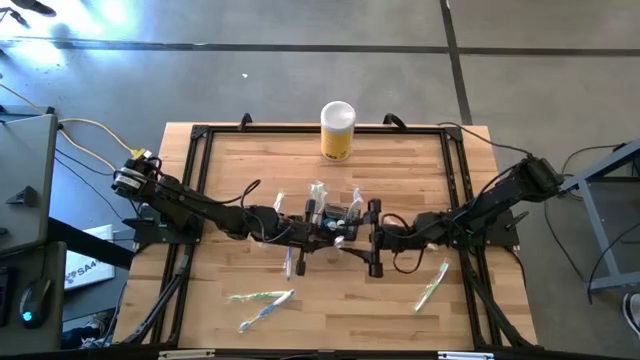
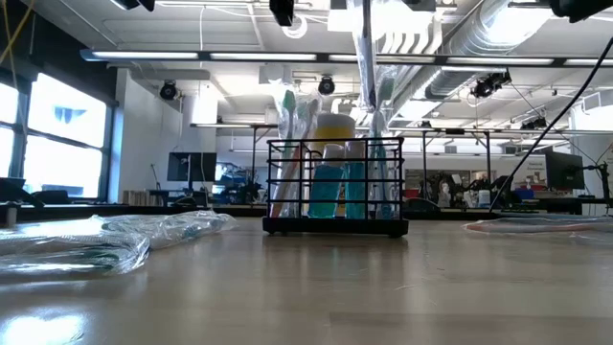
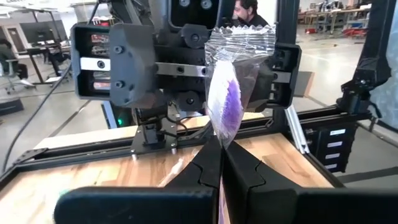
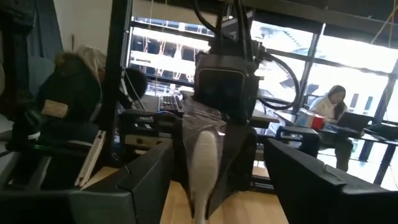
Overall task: Pick & Place toothbrushing station
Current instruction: Put the purple toothbrush into the wire organizer
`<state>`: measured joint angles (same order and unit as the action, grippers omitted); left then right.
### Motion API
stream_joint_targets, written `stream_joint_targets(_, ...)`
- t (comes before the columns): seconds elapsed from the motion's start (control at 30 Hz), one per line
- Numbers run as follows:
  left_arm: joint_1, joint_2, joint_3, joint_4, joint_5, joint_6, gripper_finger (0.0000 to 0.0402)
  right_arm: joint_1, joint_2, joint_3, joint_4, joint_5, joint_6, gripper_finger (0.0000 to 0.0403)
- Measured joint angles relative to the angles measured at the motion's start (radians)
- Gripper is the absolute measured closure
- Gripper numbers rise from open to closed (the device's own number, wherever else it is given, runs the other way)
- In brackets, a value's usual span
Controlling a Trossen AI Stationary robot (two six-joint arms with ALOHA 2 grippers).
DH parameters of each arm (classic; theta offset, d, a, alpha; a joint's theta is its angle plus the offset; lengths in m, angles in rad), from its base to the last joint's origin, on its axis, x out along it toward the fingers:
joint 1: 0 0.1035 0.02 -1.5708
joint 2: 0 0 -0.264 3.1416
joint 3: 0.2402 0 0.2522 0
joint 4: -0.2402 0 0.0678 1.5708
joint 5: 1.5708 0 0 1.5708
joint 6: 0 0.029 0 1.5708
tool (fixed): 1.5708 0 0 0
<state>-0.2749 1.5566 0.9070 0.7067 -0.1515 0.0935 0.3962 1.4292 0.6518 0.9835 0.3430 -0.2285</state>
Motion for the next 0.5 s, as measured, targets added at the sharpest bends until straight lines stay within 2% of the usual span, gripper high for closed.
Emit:
stream_joint_targets(0.33,0.000,0.000,0.000,-0.003,-0.025,0.007,0.0401,-0.046,0.000,0.000,-0.009,-0.101,0.073,0.0159)
stream_joint_targets(0.5,0.000,0.000,0.000,-0.006,-0.028,0.007,0.0401,-0.052,0.000,0.000,-0.012,-0.128,0.076,0.0181)
